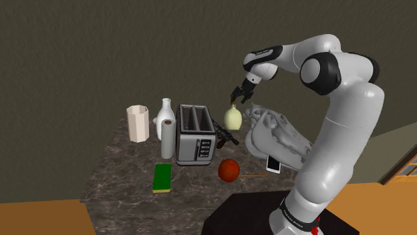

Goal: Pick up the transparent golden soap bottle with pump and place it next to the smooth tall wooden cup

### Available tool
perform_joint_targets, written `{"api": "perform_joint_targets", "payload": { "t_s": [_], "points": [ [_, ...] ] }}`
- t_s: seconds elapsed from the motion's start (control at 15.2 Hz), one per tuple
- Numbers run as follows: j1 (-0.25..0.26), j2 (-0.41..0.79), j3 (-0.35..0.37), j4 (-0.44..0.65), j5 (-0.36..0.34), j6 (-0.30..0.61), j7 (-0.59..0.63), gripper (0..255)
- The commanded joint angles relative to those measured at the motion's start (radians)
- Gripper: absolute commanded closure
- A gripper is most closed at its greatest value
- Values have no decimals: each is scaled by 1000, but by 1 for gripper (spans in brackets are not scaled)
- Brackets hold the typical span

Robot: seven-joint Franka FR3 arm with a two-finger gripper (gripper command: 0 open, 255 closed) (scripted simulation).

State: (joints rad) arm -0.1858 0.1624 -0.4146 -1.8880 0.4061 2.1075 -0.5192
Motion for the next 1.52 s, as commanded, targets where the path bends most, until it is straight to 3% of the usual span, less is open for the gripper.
{"api": "perform_joint_targets", "payload": {
  "t_s": [0.0, 0.4, 0.92, 1.45],
  "points": [
    [-29, 82, -4, 74, 56, -8, -42, 0],
    [-142, 322, 15, 338, 187, -64, -111, 0],
    [-137, 373, 37, 321, 216, 2, -127, 0],
    [-137, 373, 37, 321, 216, 2, -127, 0]
  ]
}}
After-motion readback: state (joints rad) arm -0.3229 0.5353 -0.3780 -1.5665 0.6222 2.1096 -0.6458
